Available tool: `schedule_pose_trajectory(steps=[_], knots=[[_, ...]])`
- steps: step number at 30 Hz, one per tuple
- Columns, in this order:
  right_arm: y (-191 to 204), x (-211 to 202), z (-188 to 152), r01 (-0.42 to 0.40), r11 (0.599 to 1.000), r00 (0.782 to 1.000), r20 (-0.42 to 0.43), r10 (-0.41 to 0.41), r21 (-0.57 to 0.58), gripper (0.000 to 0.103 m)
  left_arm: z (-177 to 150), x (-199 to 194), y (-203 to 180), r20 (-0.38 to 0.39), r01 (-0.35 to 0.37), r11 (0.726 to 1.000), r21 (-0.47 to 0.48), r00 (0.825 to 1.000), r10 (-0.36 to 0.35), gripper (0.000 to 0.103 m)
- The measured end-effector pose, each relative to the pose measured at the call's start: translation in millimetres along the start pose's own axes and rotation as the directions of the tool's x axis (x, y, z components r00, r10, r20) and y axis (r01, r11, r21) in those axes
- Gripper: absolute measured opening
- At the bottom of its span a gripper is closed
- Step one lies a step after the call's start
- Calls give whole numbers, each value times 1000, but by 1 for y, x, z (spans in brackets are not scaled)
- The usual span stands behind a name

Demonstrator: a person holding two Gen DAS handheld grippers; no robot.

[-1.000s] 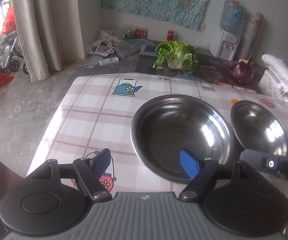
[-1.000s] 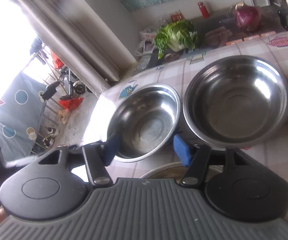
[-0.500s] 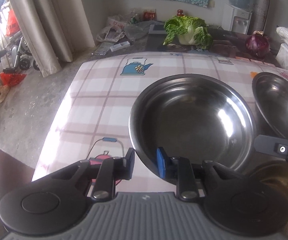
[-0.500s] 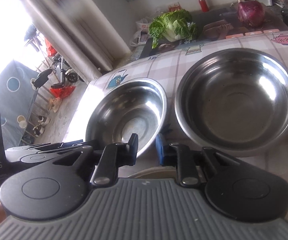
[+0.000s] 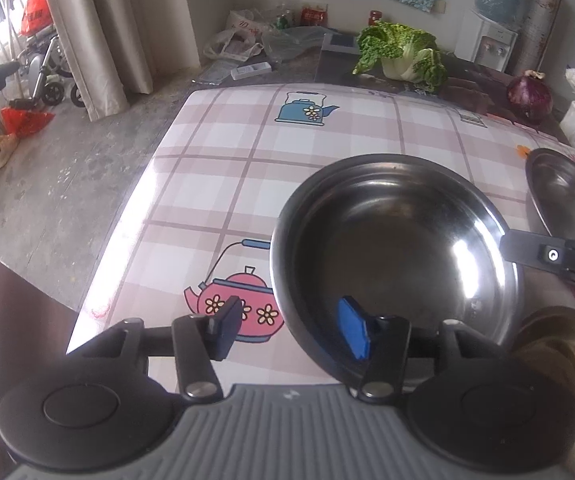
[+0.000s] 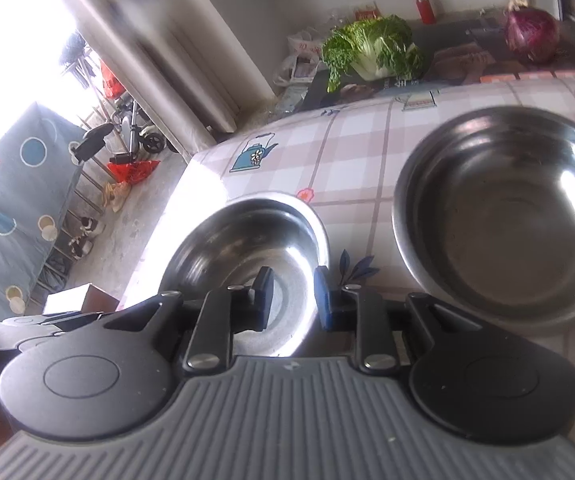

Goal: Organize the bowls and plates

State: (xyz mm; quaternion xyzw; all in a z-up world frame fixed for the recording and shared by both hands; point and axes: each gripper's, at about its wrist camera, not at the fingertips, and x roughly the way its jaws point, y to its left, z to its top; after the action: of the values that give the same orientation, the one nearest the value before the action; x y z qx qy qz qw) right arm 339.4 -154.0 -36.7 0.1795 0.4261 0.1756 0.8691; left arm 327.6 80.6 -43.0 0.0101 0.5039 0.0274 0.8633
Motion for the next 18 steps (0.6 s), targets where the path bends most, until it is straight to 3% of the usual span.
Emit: schedule_pose_trajectory(steps=[4, 8, 9, 18], knots=[[2, 5, 6, 18, 1000, 1000, 3, -18, -26, 22, 4, 7, 1, -5, 7, 1000, -21, 1000, -7, 51], [5, 8, 8, 31, 998, 1000, 2, -31, -52, 17, 4, 10, 0, -6, -5, 1000, -22, 1000, 5, 23], [5, 8, 7, 26, 998, 1000, -2, -26, -57, 15, 4, 11, 0, -6, -1, 1000, -23, 1000, 1, 21], [-7, 5, 1, -44, 999, 998, -36, 44, -21, 8, 2, 8, 1, -4, -1, 999, -33, 1000, 1, 20]])
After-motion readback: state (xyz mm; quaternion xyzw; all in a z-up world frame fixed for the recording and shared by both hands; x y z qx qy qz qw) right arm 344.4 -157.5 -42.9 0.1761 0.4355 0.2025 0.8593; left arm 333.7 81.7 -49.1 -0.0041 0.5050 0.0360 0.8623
